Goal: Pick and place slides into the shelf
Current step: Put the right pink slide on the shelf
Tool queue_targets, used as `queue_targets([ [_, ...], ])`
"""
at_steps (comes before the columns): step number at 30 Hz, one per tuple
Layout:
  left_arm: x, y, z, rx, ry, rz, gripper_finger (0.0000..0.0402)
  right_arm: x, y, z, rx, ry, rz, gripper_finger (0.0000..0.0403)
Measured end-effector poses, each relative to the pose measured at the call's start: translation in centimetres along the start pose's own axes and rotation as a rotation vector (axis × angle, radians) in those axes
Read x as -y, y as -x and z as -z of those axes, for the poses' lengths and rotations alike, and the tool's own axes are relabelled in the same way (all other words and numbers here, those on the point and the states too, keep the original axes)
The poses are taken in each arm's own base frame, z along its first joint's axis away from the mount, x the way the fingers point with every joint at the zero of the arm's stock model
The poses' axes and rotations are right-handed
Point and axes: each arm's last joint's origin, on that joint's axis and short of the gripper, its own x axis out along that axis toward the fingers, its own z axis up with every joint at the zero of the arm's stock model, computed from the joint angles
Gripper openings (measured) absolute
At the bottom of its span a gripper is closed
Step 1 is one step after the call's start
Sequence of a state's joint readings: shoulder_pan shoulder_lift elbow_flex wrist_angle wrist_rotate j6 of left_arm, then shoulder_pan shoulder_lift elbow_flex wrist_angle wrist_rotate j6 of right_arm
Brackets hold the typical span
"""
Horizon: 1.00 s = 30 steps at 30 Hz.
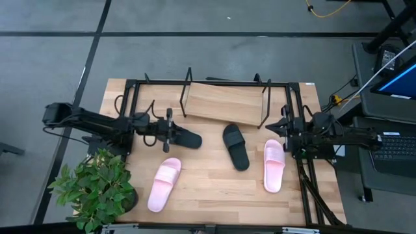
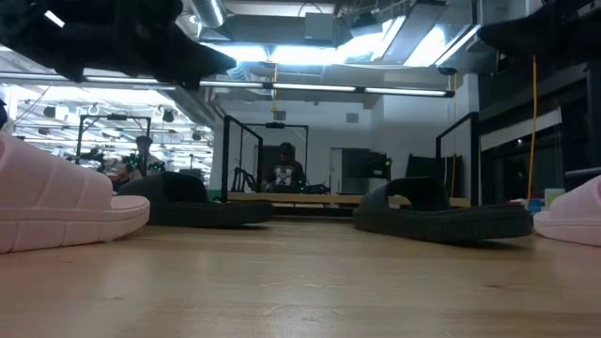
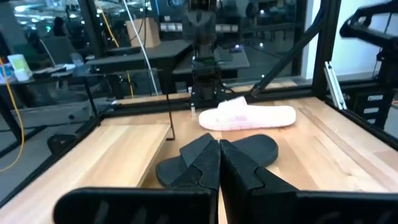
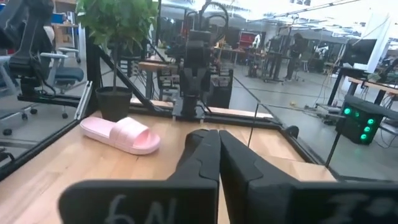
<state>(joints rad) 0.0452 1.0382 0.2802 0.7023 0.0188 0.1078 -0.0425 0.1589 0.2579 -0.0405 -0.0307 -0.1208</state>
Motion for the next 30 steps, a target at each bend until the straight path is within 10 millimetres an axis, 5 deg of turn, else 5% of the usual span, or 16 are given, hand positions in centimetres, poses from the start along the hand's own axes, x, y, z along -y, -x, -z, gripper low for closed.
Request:
queue_targets([
  [11, 0.0, -0.1, -0.3, 0.04, -0.01, -0.006, 0.0, -0.4, -2.4, -3.8, -0.231, -0.045, -0.088, 0.0002],
  [22, 0.0, -0.1, -0.3, 0.035, -0.034, -0.007, 0.0, -2.8, -4.7, -1.8, -0.529, -0.078, -0.011, 0.0001],
  [30, -0.1, -0.1, -0.3, 0.034, -0.039, -0.008, 0.0, -4.0, -4.7, -4.8, -0.598, -0.14, 0.003, 0.0],
])
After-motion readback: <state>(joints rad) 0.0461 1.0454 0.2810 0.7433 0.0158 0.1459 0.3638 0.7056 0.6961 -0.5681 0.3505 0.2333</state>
